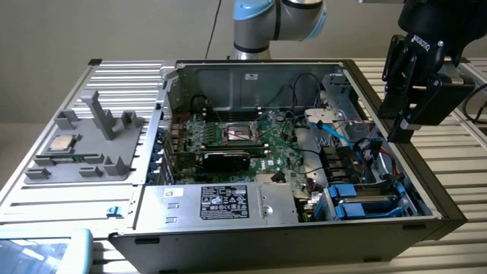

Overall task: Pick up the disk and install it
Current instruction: 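Insert the first disk wire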

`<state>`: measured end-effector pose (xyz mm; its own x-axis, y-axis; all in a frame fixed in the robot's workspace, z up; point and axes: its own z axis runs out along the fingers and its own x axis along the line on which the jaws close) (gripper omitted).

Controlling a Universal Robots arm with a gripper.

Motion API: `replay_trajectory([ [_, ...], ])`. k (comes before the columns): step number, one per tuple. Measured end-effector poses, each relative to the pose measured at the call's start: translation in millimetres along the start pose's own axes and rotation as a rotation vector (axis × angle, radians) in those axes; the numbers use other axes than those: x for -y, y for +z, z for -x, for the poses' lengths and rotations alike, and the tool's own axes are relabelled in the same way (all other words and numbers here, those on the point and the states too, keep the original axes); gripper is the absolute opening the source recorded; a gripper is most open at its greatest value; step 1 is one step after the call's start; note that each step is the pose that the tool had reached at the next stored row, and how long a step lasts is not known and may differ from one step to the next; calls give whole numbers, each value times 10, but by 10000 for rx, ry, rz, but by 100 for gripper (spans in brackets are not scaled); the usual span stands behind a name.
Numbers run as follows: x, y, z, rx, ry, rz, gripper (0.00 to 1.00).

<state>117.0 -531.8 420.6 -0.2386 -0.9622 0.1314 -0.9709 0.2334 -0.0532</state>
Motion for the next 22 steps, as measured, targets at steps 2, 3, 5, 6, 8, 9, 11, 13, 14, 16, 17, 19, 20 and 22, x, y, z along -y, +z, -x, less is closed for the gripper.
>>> replay_trajectory([
  [2, 0, 0, 0, 5, 0, 1, 56],
  [3, 0, 0, 0, 8, 1, 2, 56],
  [5, 0, 0, 0, 12, 1, 3, 56],
  [6, 0, 0, 0, 14, 1, 4, 56],
  [8, 0, 1, -12, 47, 1, 11, 56],
  [9, -2, 4, -28, 129, 5, 31, 56],
  [11, -6, 8, -67, 327, 7, 80, 56],
  [13, -13, 14, -105, 534, 11, 131, 56],
  [14, -16, 15, -123, 637, 14, 156, 56],
  [16, -28, 21, -160, 839, 18, 204, 56],
  [17, -40, 26, -182, 880, 19, 214, 56],
  [19, -64, 43, -236, 908, 20, 220, 56],
  [20, -62, 57, -276, 928, 20, 224, 56],
  [22, -49, 89, -350, 986, 19, 239, 56],
])
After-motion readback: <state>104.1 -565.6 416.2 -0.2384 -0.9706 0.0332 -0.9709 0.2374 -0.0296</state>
